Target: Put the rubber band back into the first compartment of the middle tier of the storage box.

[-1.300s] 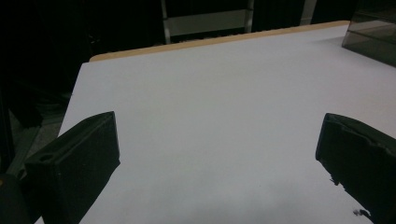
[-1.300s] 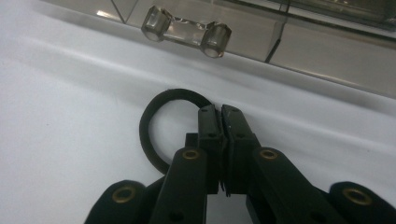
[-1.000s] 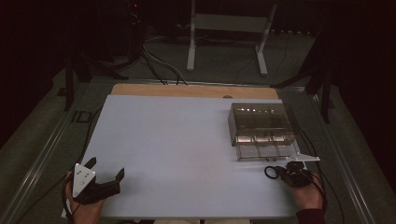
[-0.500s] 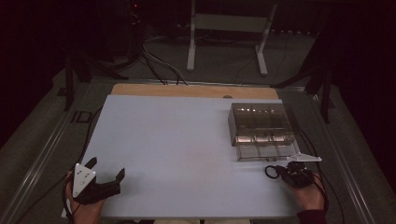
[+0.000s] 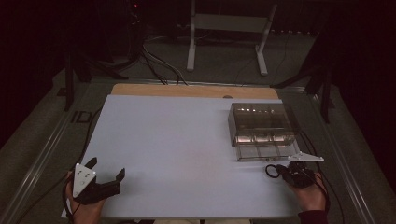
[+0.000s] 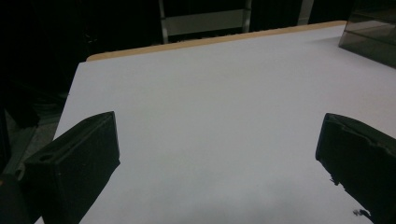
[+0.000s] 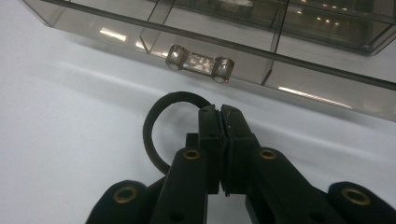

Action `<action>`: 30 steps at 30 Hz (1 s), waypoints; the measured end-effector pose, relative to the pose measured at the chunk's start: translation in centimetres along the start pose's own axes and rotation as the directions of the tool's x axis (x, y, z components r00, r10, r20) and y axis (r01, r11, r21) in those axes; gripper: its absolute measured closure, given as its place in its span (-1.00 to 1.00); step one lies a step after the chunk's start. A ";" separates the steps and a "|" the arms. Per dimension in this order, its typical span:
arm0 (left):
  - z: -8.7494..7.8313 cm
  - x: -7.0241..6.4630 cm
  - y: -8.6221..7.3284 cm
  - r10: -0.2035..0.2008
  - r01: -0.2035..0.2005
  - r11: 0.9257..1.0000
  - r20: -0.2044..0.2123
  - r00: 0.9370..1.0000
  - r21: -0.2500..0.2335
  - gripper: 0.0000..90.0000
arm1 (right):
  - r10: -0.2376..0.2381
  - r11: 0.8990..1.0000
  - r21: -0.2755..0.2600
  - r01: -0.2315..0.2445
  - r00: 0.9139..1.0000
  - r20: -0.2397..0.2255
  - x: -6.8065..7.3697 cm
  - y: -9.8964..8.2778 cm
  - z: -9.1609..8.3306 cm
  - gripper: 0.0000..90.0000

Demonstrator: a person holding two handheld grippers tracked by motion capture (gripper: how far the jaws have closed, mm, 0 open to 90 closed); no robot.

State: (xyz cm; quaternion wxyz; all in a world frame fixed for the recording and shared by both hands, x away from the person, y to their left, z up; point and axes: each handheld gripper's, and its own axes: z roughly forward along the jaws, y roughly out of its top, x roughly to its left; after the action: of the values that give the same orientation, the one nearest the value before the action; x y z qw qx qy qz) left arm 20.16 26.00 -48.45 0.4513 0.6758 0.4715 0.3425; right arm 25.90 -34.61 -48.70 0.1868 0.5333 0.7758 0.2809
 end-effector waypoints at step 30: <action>0.1 0.0 0.0 -0.002 0.002 1.000 0.003 1.000 0.001 -0.99 | -0.010 1.000 -0.027 0.010 1.000 0.007 0.0 0.9 -1.3 0.97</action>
State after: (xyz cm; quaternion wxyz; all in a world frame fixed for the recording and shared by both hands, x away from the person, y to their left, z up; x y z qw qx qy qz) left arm 20.20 25.99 -48.50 0.4522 0.6760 0.4717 0.3406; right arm 25.80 -34.68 -47.17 0.1979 0.5276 0.7741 0.2884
